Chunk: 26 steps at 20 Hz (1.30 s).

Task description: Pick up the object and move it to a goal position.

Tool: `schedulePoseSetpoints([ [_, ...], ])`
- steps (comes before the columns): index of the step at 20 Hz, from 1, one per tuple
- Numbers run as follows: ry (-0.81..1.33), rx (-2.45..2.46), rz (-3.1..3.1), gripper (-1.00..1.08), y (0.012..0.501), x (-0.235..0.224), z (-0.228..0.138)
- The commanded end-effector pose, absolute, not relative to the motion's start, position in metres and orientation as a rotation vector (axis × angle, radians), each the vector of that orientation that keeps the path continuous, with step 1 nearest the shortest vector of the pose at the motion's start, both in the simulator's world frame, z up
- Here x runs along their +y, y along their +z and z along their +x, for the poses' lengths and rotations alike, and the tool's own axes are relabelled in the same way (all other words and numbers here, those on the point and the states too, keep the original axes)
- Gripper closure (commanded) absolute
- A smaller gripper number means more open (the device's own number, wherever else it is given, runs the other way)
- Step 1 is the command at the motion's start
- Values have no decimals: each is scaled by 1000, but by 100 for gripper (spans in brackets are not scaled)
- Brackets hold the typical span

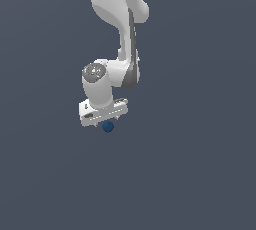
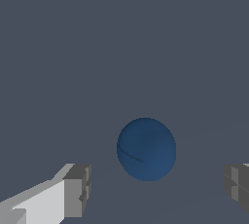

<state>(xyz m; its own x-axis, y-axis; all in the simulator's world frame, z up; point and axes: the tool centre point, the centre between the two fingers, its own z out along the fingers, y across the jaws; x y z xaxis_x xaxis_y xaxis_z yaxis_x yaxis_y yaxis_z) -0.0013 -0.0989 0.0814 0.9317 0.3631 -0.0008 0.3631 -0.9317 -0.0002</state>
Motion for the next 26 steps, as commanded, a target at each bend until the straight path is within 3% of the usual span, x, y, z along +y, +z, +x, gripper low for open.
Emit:
schedulePoseSetpoints([
  [1,1,-581,-3087,-92,80,-99,-1],
  [16,0,-587,-3086,-92,31,-99,-1],
  [17,0,-587,-3086,108,31,-99,-1],
  [26,0,-587,-3086,108,31,-99,-1],
])
